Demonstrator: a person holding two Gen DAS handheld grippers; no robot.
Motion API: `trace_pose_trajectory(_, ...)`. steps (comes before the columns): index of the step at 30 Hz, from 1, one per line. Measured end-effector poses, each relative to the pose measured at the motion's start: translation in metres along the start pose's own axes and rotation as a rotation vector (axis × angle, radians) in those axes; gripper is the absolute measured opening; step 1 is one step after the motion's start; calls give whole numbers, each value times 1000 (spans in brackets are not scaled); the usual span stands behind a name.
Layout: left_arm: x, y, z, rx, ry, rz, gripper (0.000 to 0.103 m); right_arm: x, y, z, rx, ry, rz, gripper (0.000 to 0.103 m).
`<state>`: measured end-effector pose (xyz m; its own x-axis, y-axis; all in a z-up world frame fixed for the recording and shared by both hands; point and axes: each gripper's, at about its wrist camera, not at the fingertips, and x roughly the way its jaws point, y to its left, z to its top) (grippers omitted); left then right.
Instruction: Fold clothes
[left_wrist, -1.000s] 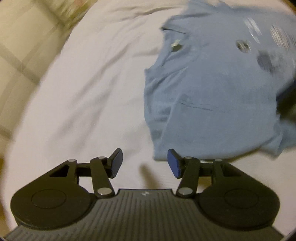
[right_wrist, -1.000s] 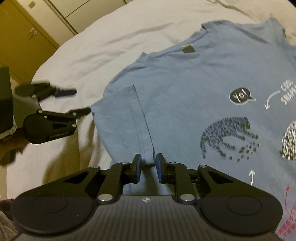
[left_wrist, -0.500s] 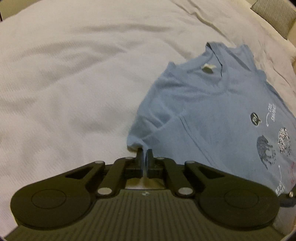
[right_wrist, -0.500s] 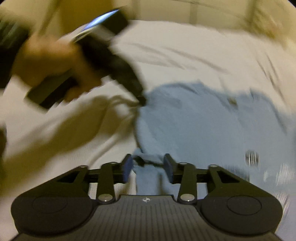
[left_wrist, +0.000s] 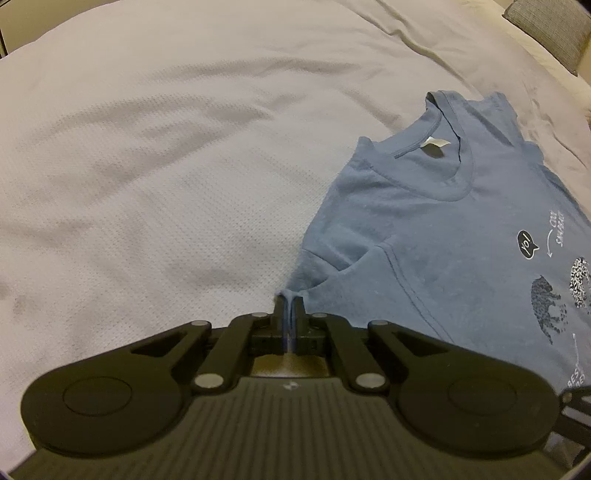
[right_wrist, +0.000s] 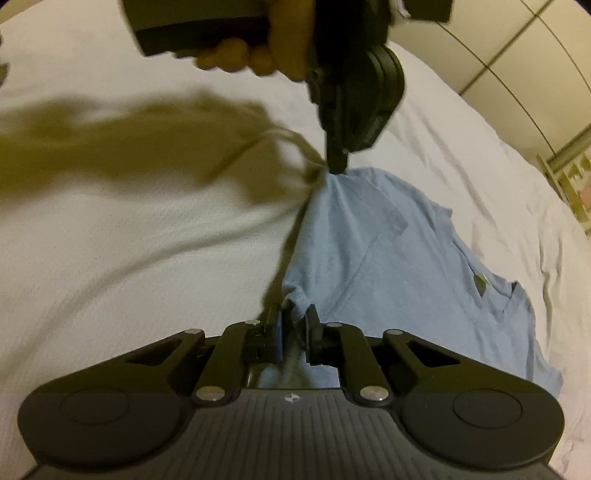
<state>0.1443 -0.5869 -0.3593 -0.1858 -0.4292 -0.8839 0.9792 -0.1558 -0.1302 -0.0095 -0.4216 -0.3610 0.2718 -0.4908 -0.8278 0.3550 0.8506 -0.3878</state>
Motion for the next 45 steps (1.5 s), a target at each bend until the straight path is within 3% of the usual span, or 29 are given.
trace_pose_trajectory(3,0,2,-1,-8,2,0,0,-4,8,-6,-40,10,18,12)
trace_pose_trajectory(13,-34,-3,-19,11,-30,56,1,-36,-2,-23,110,62,78,15)
trace_pose_trajectory(24,-77,-89,-83,99,-42,9,2,-100,-25,-66,367,142,72,18)
trace_pose_trajectory(29,-88,-132,-95,86,-44,31,2,-123,-66,-102,479,153,12,18)
trace_pose_trajectory(34,-100,-183,-88,39,-80,80,10,-133,-123,-153,552,145,-6,30)
trace_pose_trajectory(40,-91,-278,-64,47,-110,181,22,-146,-204,-221,605,126,-4,30)
trace_pose_trajectory(45,-74,-365,-34,60,-131,184,34,-158,-272,-277,643,108,1,38)
